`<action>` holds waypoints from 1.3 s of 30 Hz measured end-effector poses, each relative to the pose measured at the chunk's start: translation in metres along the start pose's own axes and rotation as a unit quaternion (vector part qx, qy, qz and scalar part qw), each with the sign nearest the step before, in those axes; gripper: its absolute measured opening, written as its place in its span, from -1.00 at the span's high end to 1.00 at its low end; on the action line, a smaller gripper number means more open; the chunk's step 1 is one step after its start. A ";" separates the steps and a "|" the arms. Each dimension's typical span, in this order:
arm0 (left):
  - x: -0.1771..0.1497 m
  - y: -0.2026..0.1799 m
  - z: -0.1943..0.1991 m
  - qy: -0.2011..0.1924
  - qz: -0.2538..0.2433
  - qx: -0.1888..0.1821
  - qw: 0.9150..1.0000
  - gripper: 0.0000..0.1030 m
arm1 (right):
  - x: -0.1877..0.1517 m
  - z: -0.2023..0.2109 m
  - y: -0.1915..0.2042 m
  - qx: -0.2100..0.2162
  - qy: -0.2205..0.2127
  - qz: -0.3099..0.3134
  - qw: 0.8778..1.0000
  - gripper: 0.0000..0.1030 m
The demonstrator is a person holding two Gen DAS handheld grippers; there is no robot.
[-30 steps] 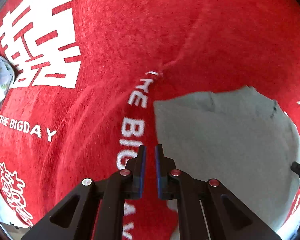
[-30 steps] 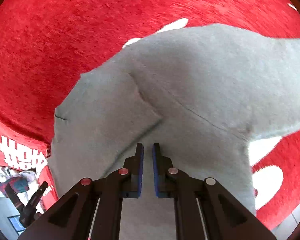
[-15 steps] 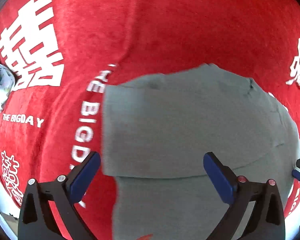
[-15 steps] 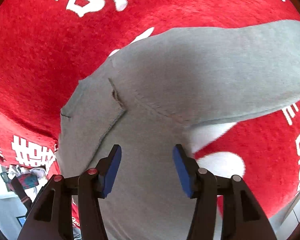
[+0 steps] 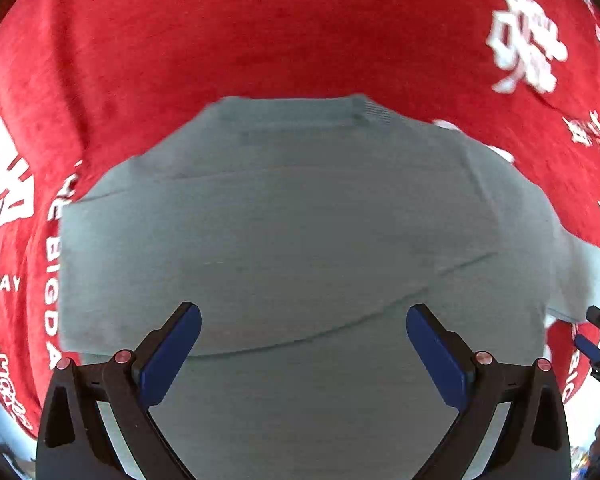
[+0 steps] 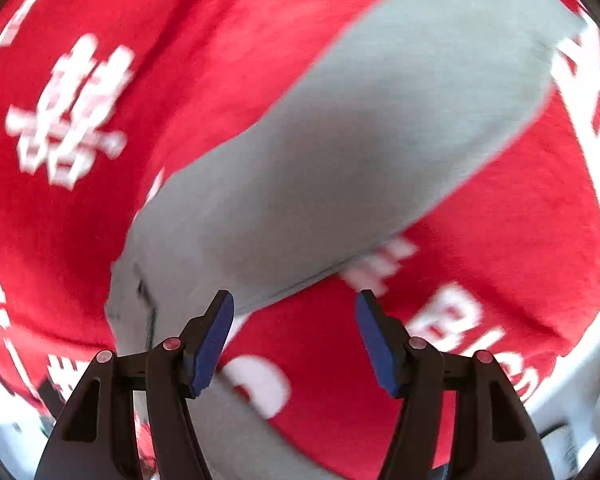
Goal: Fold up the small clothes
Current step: 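Carry the held sleeve with the right tool across the sweater body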
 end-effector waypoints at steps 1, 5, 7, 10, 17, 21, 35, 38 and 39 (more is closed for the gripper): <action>0.000 -0.010 0.000 0.001 -0.006 -0.003 1.000 -1.00 | 0.006 0.002 -0.012 0.004 -0.006 -0.020 1.000 -0.31; 0.003 -0.044 -0.004 0.004 -0.028 -0.014 0.999 -1.00 | 0.029 0.007 -0.046 0.029 -0.024 -0.083 0.996 -0.31; 0.003 -0.058 -0.005 0.005 -0.039 -0.017 0.999 -1.00 | 0.041 0.009 -0.056 0.048 -0.033 -0.105 0.993 -0.31; 0.004 -0.076 -0.006 0.004 -0.050 -0.023 0.998 -1.00 | 0.054 0.009 -0.060 0.099 -0.039 -0.138 0.985 -0.32; 0.006 -0.100 -0.014 0.012 -0.058 -0.031 0.998 -1.00 | 0.080 0.008 -0.042 0.144 -0.066 -0.143 0.977 -0.36; 0.006 -0.096 -0.015 0.011 -0.053 -0.030 0.998 -1.00 | 0.086 0.004 -0.038 0.157 -0.075 -0.156 0.972 -0.36; -0.005 -0.013 -0.004 -0.003 0.012 -0.017 1.000 -1.00 | 0.055 -0.018 0.124 0.231 -0.018 0.020 0.973 0.88; -0.010 0.013 0.000 -0.006 0.035 -0.016 0.999 -1.00 | 0.020 -0.032 0.197 0.240 0.012 0.126 0.962 0.88; -0.011 0.022 0.001 -0.008 0.043 -0.015 0.999 -1.00 | 0.004 -0.038 0.224 0.240 0.024 0.166 0.956 0.88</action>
Point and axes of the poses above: each gripper's, at about its wrist camera, not at the fingertips, and z roughly against the way its jaws point, y to its left, x to its top, the point moved 3 cm from there along -z, roughly the way its jaws point, and after that the axes turned 4 degrees about -y, right-handed, at the moved point
